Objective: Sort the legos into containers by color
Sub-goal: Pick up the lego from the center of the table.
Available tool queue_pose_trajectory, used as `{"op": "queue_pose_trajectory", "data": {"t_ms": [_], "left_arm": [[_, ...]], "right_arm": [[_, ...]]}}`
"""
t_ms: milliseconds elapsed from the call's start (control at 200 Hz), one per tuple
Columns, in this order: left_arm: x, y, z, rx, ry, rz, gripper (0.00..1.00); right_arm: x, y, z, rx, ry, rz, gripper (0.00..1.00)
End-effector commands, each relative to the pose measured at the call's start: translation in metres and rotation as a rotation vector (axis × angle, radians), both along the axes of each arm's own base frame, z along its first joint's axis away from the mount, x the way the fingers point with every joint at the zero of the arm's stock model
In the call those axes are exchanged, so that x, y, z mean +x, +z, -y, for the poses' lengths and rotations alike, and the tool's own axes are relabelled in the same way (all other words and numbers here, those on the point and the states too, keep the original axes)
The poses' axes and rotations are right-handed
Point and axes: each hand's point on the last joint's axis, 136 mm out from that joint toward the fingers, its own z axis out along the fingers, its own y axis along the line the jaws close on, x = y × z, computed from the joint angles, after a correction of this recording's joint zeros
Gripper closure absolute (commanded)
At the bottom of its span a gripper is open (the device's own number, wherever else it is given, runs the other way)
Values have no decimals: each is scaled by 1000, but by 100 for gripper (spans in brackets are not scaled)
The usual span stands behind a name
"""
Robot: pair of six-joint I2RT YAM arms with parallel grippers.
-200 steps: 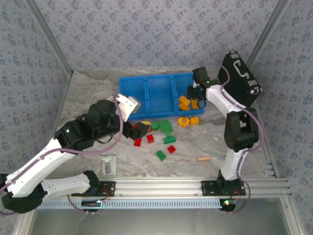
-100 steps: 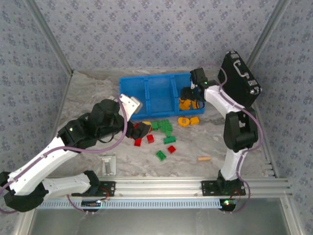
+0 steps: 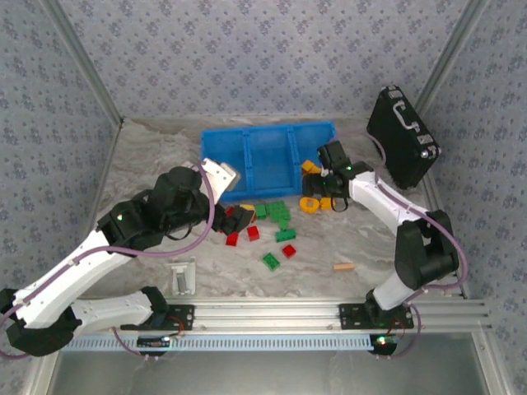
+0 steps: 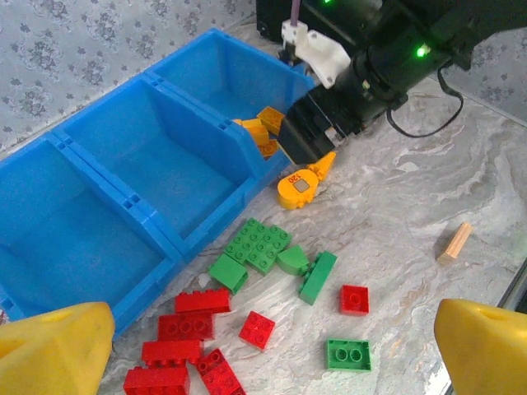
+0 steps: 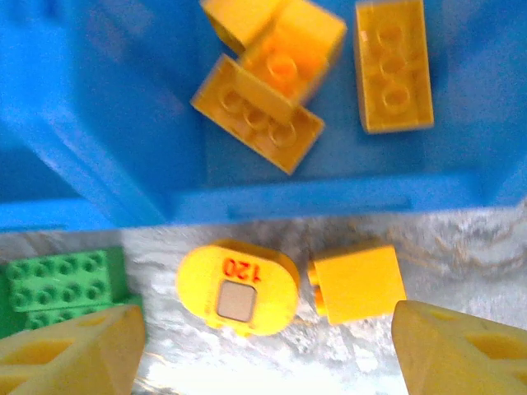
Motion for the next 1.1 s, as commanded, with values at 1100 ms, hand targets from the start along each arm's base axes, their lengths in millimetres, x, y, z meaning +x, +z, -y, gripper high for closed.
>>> {"op": "queue_pose_trajectory", "data": {"t_ms": [1100], "left_arm": [[-14, 13, -22, -45, 13, 44, 0]], "right_arm": [[-14, -63, -28, -147, -46, -96, 11]]}}
